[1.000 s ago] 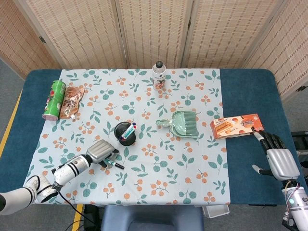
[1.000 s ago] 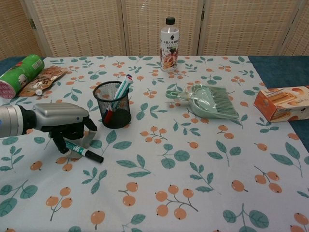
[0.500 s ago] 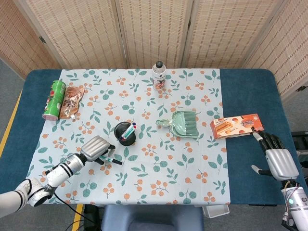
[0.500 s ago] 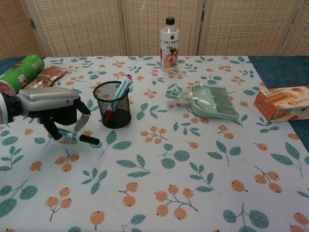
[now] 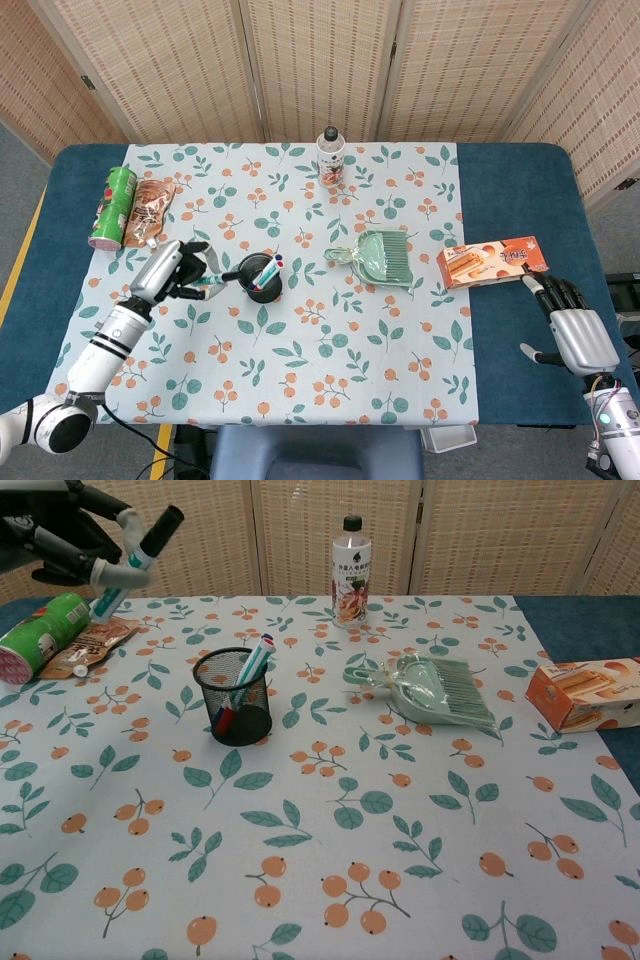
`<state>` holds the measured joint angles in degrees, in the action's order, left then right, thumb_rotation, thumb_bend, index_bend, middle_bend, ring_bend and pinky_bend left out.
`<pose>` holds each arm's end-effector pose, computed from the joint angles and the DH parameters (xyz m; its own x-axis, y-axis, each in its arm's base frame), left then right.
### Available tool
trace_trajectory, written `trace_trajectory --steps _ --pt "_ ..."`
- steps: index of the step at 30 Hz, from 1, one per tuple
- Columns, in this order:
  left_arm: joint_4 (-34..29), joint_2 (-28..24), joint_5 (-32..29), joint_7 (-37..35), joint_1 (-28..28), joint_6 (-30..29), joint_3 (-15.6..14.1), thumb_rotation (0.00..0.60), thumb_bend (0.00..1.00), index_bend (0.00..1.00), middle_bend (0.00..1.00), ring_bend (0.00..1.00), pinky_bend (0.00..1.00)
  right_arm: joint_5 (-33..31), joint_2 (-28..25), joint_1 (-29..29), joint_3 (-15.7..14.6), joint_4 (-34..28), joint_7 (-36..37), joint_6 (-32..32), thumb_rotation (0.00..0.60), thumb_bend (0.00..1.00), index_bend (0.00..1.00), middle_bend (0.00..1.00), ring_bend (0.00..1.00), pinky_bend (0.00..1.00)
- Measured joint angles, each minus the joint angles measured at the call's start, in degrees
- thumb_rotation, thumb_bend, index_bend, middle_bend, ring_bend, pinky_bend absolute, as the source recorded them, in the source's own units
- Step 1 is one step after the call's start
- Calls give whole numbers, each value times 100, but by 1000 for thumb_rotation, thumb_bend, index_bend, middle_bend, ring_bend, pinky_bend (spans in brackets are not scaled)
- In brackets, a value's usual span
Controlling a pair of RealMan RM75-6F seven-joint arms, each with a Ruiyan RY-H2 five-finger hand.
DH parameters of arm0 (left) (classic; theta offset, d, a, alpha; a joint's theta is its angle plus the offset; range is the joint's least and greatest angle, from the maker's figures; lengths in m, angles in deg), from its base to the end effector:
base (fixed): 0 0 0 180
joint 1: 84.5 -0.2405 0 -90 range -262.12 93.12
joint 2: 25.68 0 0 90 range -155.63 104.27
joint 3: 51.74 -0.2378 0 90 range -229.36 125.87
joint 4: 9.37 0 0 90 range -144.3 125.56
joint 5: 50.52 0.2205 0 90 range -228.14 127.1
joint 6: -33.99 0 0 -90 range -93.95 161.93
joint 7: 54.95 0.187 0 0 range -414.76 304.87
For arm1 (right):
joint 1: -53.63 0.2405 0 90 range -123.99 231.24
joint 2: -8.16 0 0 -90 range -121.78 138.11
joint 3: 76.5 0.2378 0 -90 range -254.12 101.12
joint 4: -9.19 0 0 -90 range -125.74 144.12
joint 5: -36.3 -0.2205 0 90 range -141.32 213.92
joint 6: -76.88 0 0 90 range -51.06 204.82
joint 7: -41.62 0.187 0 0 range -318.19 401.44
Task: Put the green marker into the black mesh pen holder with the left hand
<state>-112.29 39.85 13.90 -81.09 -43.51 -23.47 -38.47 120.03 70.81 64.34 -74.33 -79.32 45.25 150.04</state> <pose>-0.1091 0.3780 0.0757 -0.2552 0.3549 0.8994 0.9237 -0.1854 0.3352 -0.3165 -0.2513 0.1247 0.4212 -0.1687 0.8911 -0.9064 -0.0434 0.4202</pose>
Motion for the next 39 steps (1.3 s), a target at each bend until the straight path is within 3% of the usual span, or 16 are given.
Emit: trace_trajectory --steps 9,13,23,32,39 --pt "416 489 -1526 -538 492 997 763 600 309 610 1000 962 989 -55 -39 -20 35 59 168 34 600 165 0 0 0 0" --pt "750 906 -1729 -625 688 1202 942 600 309 611 1000 962 988 12 -80 -25 6 70 319 33 600 164 0 0 0 0" --pt "1955 1863 -1545 -892 877 1416 1069 600 309 618 1000 962 988 203 -185 -56 -76 139 648 108 600 165 0 0 0 0" --pt "2690 2452 -524 -1739 708 1460 1062 600 309 618 1000 962 987 290 -270 -195 -109 150 812 363 600 164 0 0 0 0" --pt "2919 2775 81 -2158 454 1068 957 600 309 621 1000 962 986 426 -285 -242 -145 118 824 486 600 164 0 0 0 0"
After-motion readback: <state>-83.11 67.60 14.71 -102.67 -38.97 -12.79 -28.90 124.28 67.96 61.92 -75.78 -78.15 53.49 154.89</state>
